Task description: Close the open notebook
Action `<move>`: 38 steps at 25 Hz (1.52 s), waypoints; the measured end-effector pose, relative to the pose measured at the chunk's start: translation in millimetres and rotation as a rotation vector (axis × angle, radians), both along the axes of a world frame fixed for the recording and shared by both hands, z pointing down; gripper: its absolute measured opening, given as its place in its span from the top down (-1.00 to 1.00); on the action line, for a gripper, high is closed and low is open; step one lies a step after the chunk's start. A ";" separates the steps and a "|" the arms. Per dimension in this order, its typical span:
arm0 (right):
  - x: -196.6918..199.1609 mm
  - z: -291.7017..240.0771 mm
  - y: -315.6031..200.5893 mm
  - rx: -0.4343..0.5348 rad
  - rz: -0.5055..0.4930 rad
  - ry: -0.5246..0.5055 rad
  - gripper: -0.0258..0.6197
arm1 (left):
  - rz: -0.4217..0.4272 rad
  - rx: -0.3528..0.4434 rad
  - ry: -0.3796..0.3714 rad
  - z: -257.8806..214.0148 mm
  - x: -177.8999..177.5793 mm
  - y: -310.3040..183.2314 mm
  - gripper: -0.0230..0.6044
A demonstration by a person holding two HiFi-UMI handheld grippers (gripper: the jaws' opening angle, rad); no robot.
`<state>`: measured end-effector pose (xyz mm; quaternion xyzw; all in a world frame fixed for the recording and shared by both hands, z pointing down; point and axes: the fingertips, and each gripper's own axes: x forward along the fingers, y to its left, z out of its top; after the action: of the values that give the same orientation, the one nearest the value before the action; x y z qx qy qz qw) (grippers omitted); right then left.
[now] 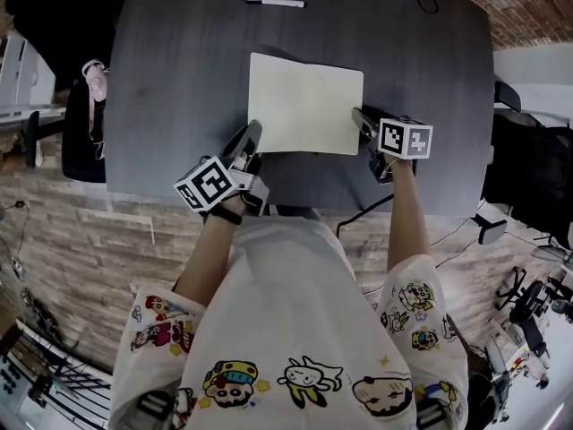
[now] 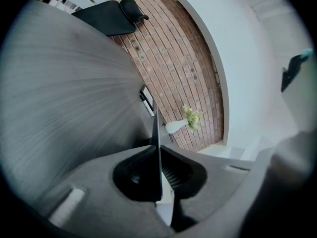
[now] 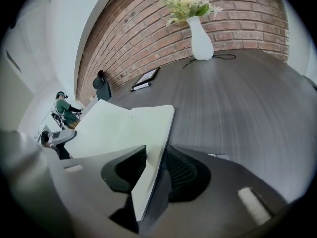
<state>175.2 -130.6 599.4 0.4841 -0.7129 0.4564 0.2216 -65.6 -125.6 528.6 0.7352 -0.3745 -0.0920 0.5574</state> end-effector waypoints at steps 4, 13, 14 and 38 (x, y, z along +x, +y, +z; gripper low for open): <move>4.6 0.9 -2.8 0.010 0.067 -0.048 0.51 | 0.099 0.062 -0.054 -15.6 14.7 0.4 0.82; 11.6 -28.9 -2.2 0.151 0.280 -0.240 0.34 | 0.296 0.183 -0.293 -34.3 42.9 -1.1 0.79; 13.5 -33.6 0.4 0.168 0.296 -0.253 0.34 | 0.313 0.194 -0.329 -35.4 46.0 -1.6 0.79; 55.9 -50.1 100.0 0.249 0.593 -0.348 0.35 | 0.578 0.458 -0.737 -32.1 168.1 20.5 0.58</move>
<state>231.1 -30.6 549.3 0.6080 -0.6187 0.4862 -0.1055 102.5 -105.1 496.5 0.8953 -0.2979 0.2511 0.2159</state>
